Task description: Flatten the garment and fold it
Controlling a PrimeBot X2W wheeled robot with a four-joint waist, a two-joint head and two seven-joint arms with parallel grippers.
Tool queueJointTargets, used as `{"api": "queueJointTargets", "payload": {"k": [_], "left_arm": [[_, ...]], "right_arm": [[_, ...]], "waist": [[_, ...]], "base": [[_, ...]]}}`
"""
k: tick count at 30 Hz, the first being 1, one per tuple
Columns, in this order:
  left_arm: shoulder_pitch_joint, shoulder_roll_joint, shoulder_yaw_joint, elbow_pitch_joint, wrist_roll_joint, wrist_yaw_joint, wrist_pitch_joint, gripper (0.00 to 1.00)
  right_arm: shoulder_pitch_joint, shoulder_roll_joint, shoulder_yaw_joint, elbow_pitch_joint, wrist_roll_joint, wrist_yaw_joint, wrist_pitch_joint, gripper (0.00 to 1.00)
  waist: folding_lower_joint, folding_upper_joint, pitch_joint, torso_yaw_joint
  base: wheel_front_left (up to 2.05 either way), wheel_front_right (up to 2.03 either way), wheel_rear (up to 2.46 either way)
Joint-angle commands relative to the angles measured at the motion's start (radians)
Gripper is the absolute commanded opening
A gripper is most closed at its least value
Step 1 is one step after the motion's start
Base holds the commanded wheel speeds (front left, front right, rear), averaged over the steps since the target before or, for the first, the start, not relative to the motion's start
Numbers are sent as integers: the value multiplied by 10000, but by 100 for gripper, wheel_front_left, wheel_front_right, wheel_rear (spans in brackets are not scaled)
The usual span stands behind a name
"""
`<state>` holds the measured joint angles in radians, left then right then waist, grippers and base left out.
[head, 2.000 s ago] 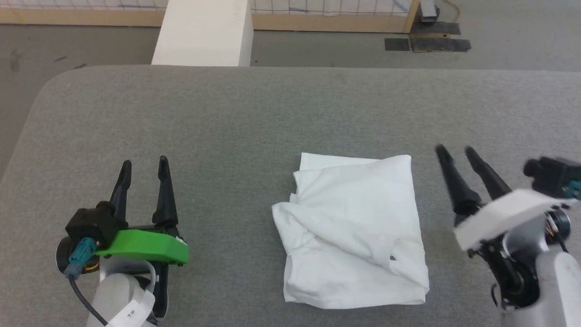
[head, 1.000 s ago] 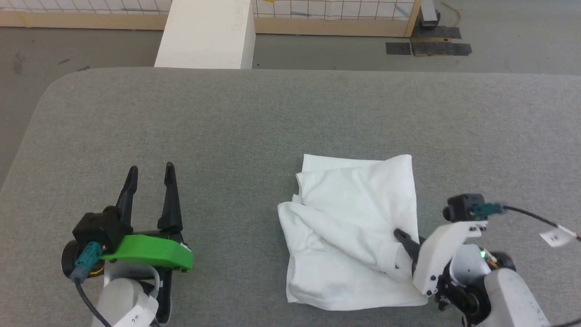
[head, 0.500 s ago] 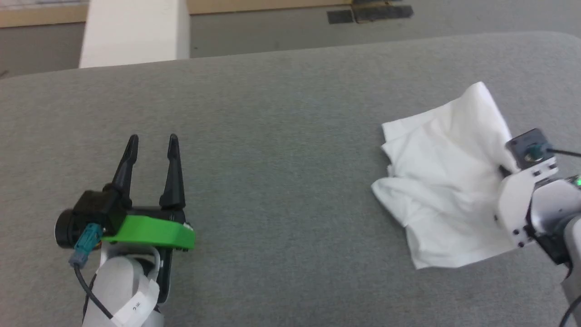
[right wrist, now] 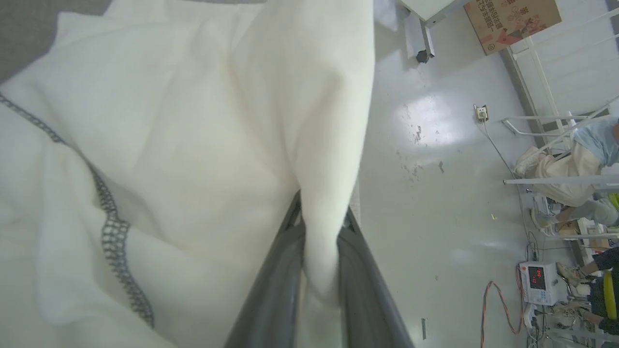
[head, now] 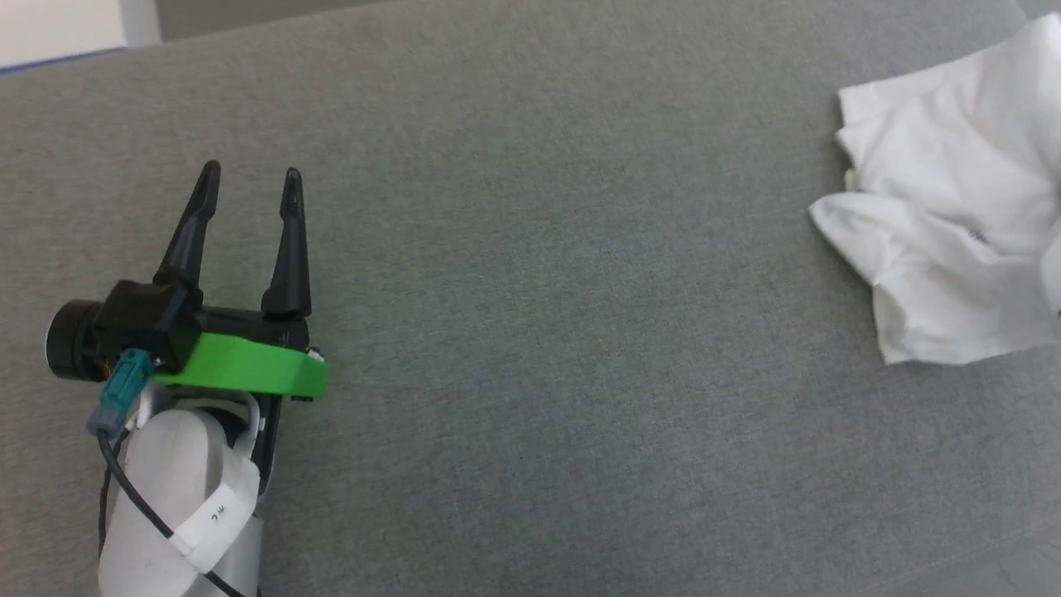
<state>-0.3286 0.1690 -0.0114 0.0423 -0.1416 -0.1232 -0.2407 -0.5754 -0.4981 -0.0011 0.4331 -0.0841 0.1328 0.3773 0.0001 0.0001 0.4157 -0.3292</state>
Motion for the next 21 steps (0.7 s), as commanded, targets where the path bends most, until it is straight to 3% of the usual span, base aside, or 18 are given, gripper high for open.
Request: {"api": "queueJointTargets", "payload": {"k": [1,11,17,18,19,20,21], "left_arm": [[-229,113,-37,-86,111,-56,54,100],[-474,381,-92,-435,107,0,348,100],[-407,443,-40,-482,35,82,354,100],[-373,427,-45,-444,16,98,334,100],[-340,402,-48,-402,-5,115,309,100],[-299,367,-63,-336,-34,126,273,100],[-260,332,-78,-266,-59,131,235,100]], "right_arm": [[-365,-16,-179,252,-282,-21,-282,0],[-1502,317,-1430,1461,-1756,-21,-1762,0],[-1778,658,-2023,2037,-2314,-21,-2102,0],[-1766,698,-2110,2115,-2425,-21,-2133,13],[-1745,724,-2172,2172,-2516,-21,-2153,47],[-1733,758,-2321,2264,-2611,-21,-2112,100],[-1715,790,-2454,2305,-2678,-21,-2146,100]], "waist": [[-1,-1,858,-575],[-1,-1,1497,3],[-1,-1,1488,185],[-1,-1,1415,202],[-1,-1,1337,217],[-1,-1,1224,241],[-1,-1,1094,260]], "base": [[0,0,0],[0,0,0],[0,0,0],[0,0,0],[0,0,0],[0,0,0],[0,0,0]]}}
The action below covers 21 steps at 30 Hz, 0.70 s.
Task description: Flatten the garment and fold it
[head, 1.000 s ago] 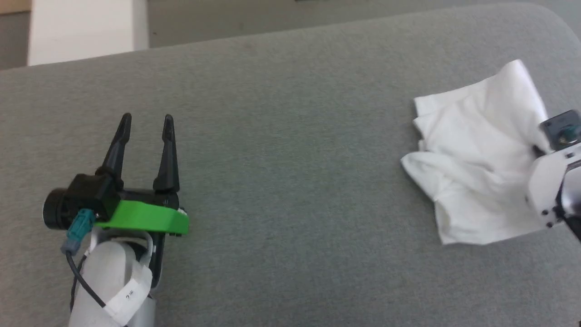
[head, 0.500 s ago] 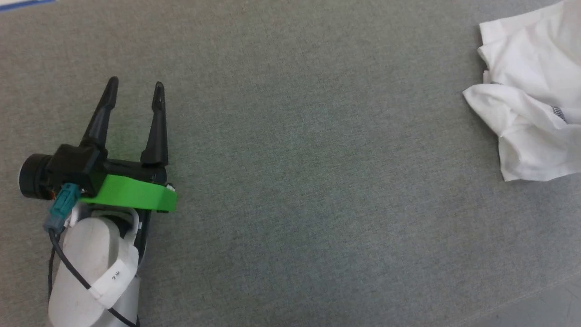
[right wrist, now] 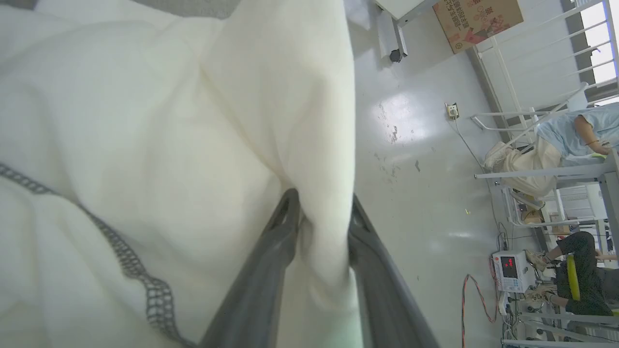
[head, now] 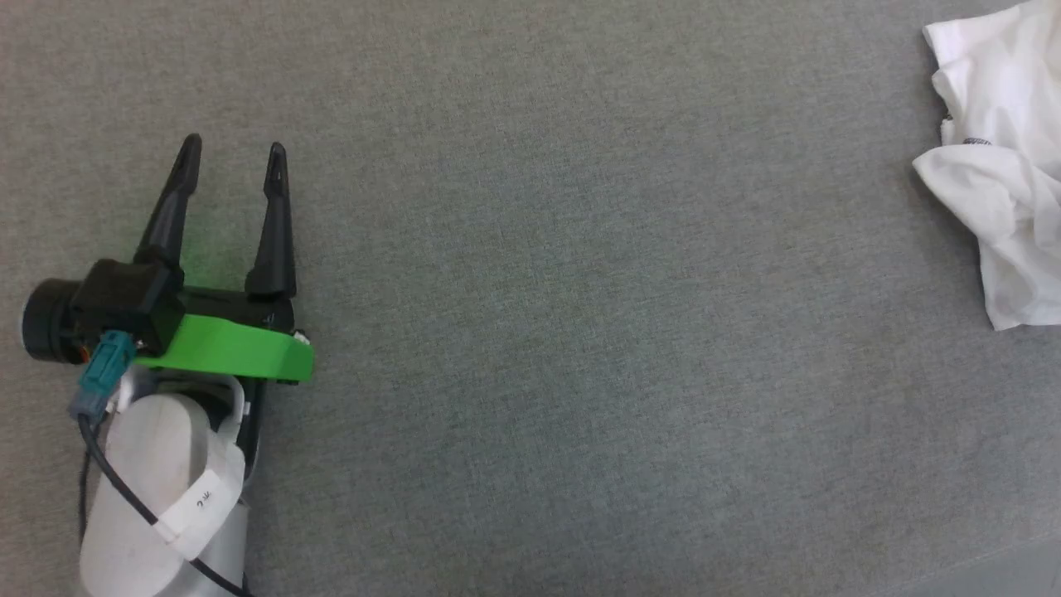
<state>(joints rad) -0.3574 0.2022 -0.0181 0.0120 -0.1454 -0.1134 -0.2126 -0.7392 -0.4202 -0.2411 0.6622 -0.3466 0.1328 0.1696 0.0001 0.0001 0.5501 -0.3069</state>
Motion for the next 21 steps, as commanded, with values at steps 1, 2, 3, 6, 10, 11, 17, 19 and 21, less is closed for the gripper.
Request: {"api": "queueJointTargets", "payload": {"k": [1,2,3,6,10,11,17,19,21], "left_arm": [[72,-51,-33,129,-59,36,-94,100],[108,-95,-52,214,-92,38,-133,100],[161,-157,-66,326,-135,44,-188,100],[379,-341,-76,682,-280,56,-316,100],[755,-640,-78,1098,-479,76,-428,100],[859,-728,-66,1198,-539,87,-448,100],[1429,-1085,-26,1588,-796,115,-486,100],[1607,-1179,-23,1632,-890,97,-488,100],[1782,-1253,-54,1720,-970,73,-489,100]], "right_arm": [[-17,29,-115,44,-136,-21,-203,100],[32,51,-185,73,-121,-21,-348,100],[95,67,-324,76,-80,-21,-562,100],[340,121,-437,10,159,-21,-1193,100],[837,460,-738,-565,1070,-21,-2059,100],[1043,609,-820,-846,1398,-21,-2337,100],[2731,1607,-640,-2823,3139,-21,-3251,100],[3381,2012,-602,-3631,3537,-21,-3357,100],[4057,2491,-563,-4431,3874,-21,-3406,100]], "waist": [[-1,-1,-413,71],[-1,-1,-568,100],[-1,-1,-791,136],[-1,-1,-1498,243],[-1,-1,-2487,501],[-1,-1,-2757,595],[-1,-1,-3924,1138],[-1,-1,-4210,1340],[-1,-1,-4475,1565]], "base": [[0,0,0],[0,0,0],[0,0,0],[0,0,0],[0,0,0],[0,0,0],[0,0,0],[0,0,0],[0,0,0]]}}
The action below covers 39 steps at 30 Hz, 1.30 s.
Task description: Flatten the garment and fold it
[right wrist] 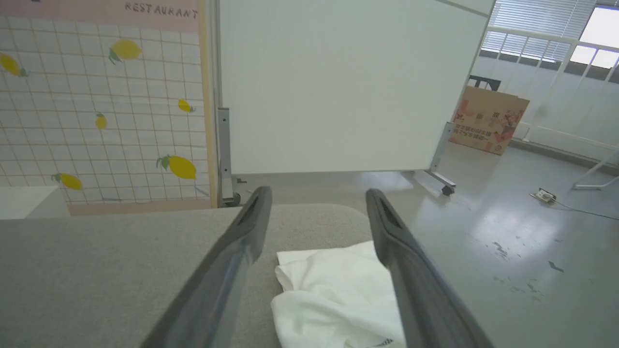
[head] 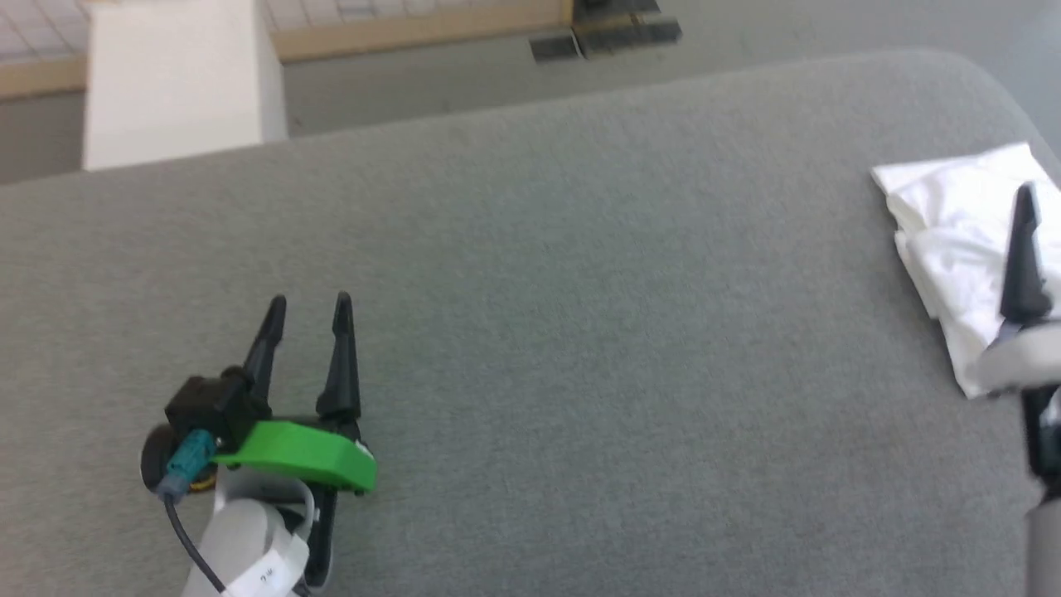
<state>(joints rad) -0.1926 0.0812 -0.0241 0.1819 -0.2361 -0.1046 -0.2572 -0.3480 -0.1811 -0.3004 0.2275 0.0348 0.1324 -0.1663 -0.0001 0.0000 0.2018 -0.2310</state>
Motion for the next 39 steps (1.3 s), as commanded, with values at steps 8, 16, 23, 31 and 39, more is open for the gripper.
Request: {"api": "queueJointTargets", "payload": {"k": [8,16,23,31,39], "left_arm": [[620,-203,-118,194,-15,-26,-44,100],[1109,-283,-227,306,-22,2,-44,100],[1386,-304,-408,326,-35,39,-45,100],[1727,-308,-683,235,-170,280,-45,100],[1904,-309,-700,178,-192,398,-45,100]], "right_arm": [[2305,1077,861,-1935,557,-17,1,100],[3191,1238,1547,-2041,540,-17,12,100],[3773,1290,1828,-2196,271,-17,48,100],[4312,1306,1968,-2346,550,-17,61,100],[4478,1307,1991,-2276,861,-17,4,100]], "waist": [[1,0,-1596,1613],[1,0,-1947,2176],[1,0,-2123,2538],[1,0,-2343,2602],[1,0,-2408,2519]], "base": [[0,0,0],[0,0,0],[0,0,0],[0,0,0],[0,0,0]]}}
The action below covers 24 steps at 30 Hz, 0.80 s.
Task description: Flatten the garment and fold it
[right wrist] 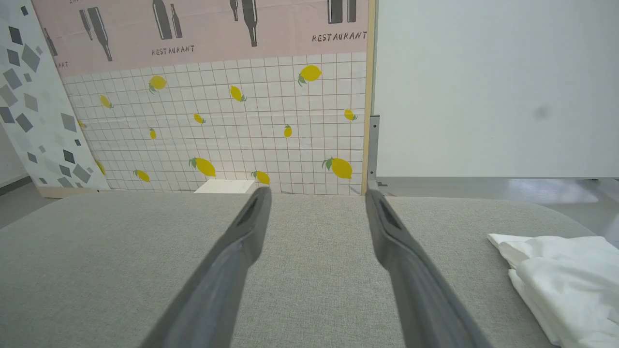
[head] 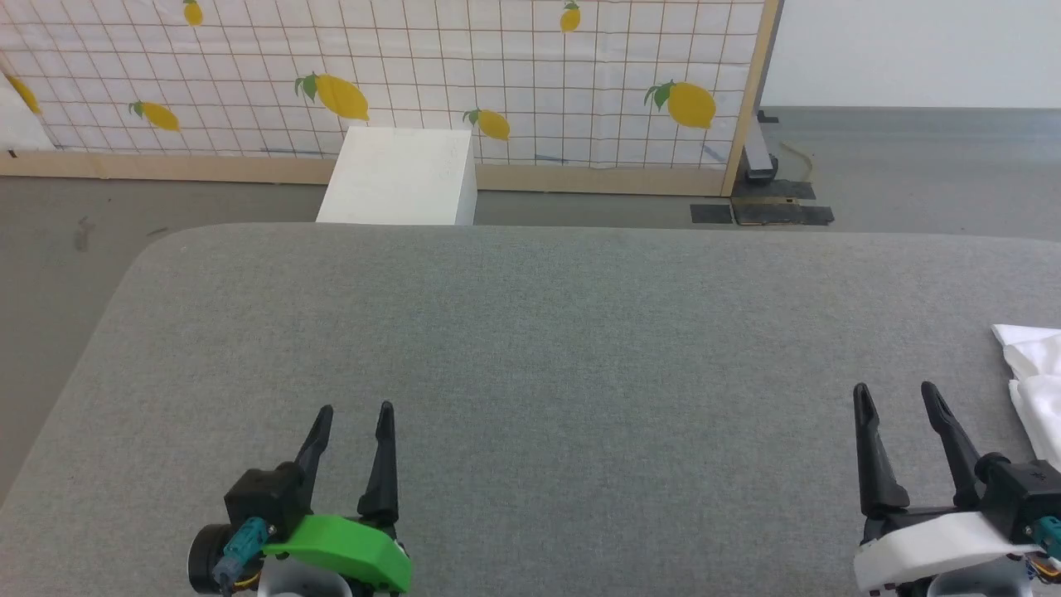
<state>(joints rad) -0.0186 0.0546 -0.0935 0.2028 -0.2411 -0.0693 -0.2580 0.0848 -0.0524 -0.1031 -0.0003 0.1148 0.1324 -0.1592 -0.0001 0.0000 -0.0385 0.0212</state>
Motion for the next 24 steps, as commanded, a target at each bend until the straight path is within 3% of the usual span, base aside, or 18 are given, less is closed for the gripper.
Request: {"api": "queueJointTargets", "payload": {"k": [1,8,9,24], "left_arm": [[172,-42,-7,-32,-145,55,-37,100],[194,-42,-62,32,-170,80,-37,100],[44,0,-67,26,-51,10,5,0],[43,1,-99,-9,-9,19,56,0]], "right_arm": [[163,21,25,11,121,-17,-82,100],[108,21,88,173,266,-17,-171,100],[28,0,64,157,199,0,-82,0],[12,-2,67,153,163,0,-54,0]], "waist": [[1,0,-12,-6],[1,0,-14,-33],[1,0,-15,-33],[1,0,-6,-42]], "base": [[0,0,0],[0,0,0],[0,0,0],[0,0,0]]}}
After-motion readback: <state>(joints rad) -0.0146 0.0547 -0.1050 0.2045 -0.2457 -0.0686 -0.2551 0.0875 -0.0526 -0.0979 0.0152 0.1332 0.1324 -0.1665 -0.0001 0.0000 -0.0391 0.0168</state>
